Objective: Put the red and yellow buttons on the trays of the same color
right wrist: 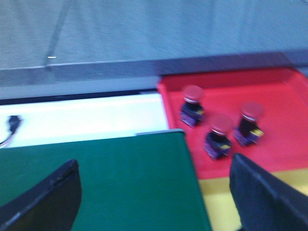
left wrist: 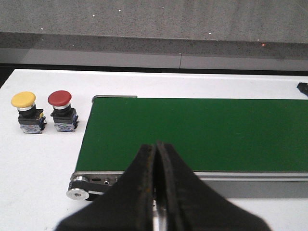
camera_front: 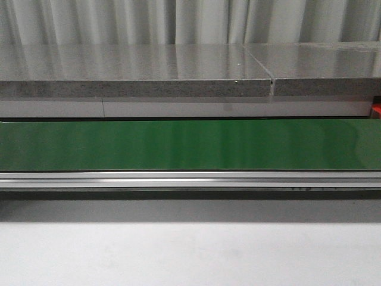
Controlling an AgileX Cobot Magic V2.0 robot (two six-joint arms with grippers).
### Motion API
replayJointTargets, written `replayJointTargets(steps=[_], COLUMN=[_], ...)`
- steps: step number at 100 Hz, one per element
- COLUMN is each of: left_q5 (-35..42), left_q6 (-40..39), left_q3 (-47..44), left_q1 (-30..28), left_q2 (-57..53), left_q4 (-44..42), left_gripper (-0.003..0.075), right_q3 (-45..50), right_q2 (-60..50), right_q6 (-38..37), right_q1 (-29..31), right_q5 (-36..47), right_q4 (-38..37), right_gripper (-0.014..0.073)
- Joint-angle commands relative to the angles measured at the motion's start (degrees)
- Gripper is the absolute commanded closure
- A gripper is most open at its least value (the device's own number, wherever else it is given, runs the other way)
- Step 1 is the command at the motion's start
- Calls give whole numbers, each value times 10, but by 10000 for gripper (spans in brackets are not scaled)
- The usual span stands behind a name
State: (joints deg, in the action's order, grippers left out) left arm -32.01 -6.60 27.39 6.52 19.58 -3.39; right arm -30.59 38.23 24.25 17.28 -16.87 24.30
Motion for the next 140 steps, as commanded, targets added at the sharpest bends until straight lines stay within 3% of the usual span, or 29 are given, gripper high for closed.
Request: replayJointTargets(steps=[1,22,52,140], left_q5=[42,42,42,42], left_q6=[0,0,0,0], left_q3=[16,16,16,16], left_q1=[4,4,4,4], left_q2=[5,5,5,5], left_q4=[4,4,4,4], left_gripper=[739,739,739,739], right_q3=[-18,-18,-18,-16], right_q2=[-17,-28,-28,-28], right_q6=[23,43,43,43], right_q1=[-36,-114,-127,-127], right_q5=[29,28,28,28], right_q4=[8,8,8,8], right_gripper=[-12,180,664,662])
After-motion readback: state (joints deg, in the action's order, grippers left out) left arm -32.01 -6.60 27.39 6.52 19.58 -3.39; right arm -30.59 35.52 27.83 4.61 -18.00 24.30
